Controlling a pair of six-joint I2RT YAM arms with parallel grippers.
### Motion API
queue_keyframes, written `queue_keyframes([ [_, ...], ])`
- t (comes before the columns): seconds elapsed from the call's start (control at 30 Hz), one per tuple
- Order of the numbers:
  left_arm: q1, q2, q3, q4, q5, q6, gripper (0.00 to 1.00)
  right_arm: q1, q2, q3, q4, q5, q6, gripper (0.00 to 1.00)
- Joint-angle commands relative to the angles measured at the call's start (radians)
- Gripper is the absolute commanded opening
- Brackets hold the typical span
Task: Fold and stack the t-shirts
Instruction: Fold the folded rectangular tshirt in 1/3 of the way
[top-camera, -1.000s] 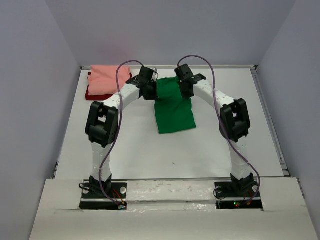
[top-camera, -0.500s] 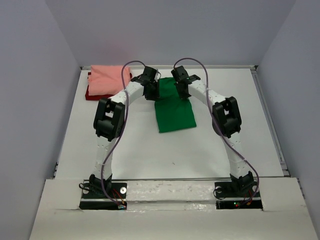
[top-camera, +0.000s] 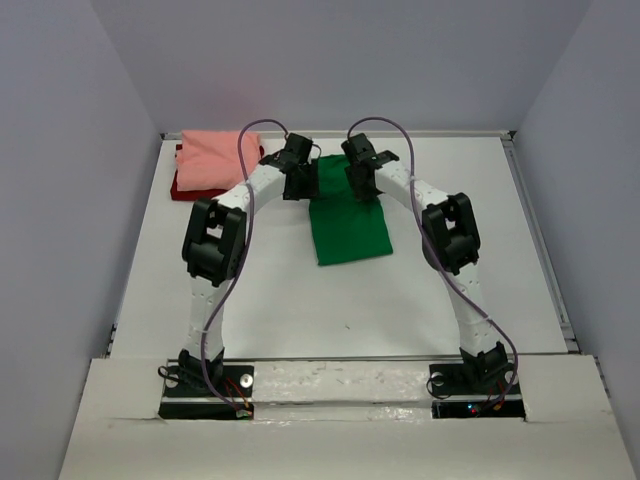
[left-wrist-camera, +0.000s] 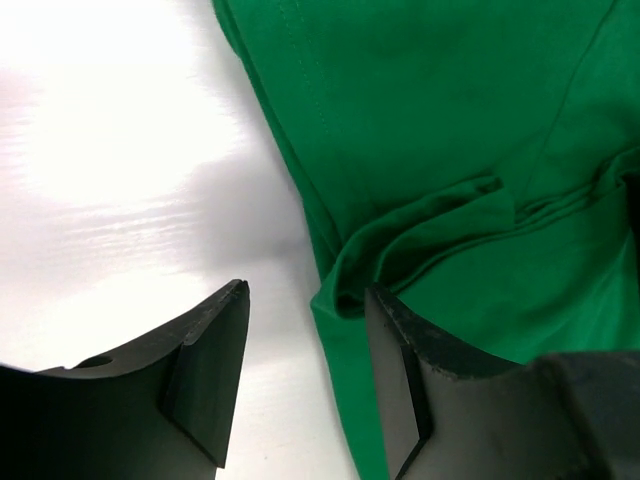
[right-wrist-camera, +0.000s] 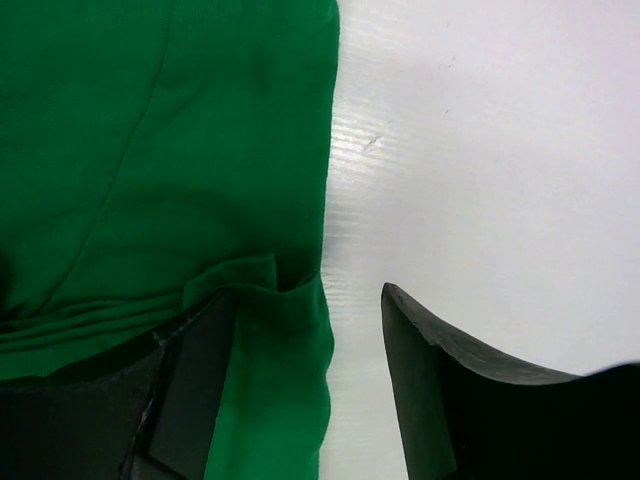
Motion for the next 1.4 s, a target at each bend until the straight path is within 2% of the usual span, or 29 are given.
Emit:
queue_keyframes([
  [0.0, -0.017, -0.176, -0.013, 0.025, -0.071, 0.017, 0.60, -0.001, -0.081, 0.073, 0.025, 0.041, -0.043, 0.66],
  [0.3, -0.028, -0.283, -0.090, 0.052, -0.016, 0.022, 0.59, -0.001, -0.199, 0.051, -0.016, 0.020, -0.023, 0.68],
  [0.33, -0.030, -0.288, -0.102, 0.060, -0.003, 0.021, 0.58, -0.001, -0.213, 0.029, -0.016, 0.001, -0.015, 0.67],
  [0.37, -0.028, -0.289, -0.115, 0.066, 0.030, 0.017, 0.51, -0.001, -0.239, 0.008, -0.016, -0.011, 0.005, 0.64],
  [0.4, -0.028, -0.286, -0.138, 0.078, 0.062, 0.012, 0.44, -0.001, -0.248, -0.014, -0.014, -0.029, 0.017, 0.59],
  [0.43, -0.028, -0.285, -0.148, 0.086, 0.082, 0.005, 0.32, -0.001, -0.257, -0.064, -0.014, -0.043, 0.028, 0.49],
  [0.47, -0.030, -0.273, -0.159, 0.095, 0.122, 0.000, 0.03, -0.001, -0.265, -0.089, -0.001, -0.059, 0.032, 0.09],
  [0.5, -0.030, -0.263, -0.165, 0.098, 0.141, -0.006, 0.00, -0.001, -0.267, -0.112, 0.002, -0.060, 0.038, 0.00],
  [0.73, -0.031, -0.179, -0.181, 0.172, 0.248, -0.049, 0.00, -0.001, -0.225, -0.195, 0.056, -0.160, 0.043, 0.00],
  [1.0, -0.033, -0.073, -0.089, 0.176, 0.265, -0.049, 0.00, -0.010, -0.143, -0.094, 0.061, -0.177, 0.014, 0.00],
  [1.37, -0.034, 0.016, -0.027, 0.167, 0.268, -0.048, 0.00, -0.049, -0.093, -0.034, 0.059, -0.192, -0.008, 0.00],
])
